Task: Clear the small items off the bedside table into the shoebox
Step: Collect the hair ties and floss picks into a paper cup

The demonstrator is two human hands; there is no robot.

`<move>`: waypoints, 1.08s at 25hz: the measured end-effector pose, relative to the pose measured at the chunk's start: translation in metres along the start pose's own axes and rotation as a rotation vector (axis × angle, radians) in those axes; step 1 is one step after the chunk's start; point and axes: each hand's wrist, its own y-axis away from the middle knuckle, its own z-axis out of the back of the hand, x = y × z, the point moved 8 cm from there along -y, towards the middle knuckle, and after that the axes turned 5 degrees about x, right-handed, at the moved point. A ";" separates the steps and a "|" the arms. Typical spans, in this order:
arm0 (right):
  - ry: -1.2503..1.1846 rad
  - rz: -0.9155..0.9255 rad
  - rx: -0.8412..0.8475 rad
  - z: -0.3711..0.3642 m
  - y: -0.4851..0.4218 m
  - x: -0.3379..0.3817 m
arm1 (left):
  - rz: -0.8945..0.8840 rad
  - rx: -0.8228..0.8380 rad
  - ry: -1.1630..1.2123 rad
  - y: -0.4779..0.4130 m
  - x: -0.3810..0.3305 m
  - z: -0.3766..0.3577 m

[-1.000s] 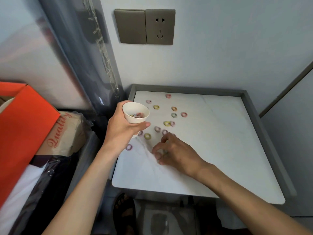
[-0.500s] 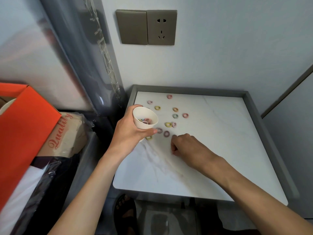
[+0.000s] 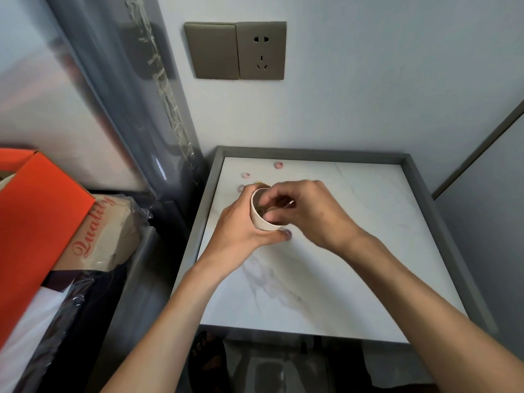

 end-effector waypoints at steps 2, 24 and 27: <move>0.058 0.013 0.038 -0.006 0.000 0.002 | -0.008 -0.010 0.015 -0.001 -0.002 -0.001; 0.500 -0.402 -0.093 0.011 -0.086 -0.124 | 0.061 -0.275 -0.003 -0.005 0.018 0.053; 0.577 -0.364 -0.085 0.010 -0.087 -0.119 | 0.050 -0.265 -0.017 -0.006 0.018 0.051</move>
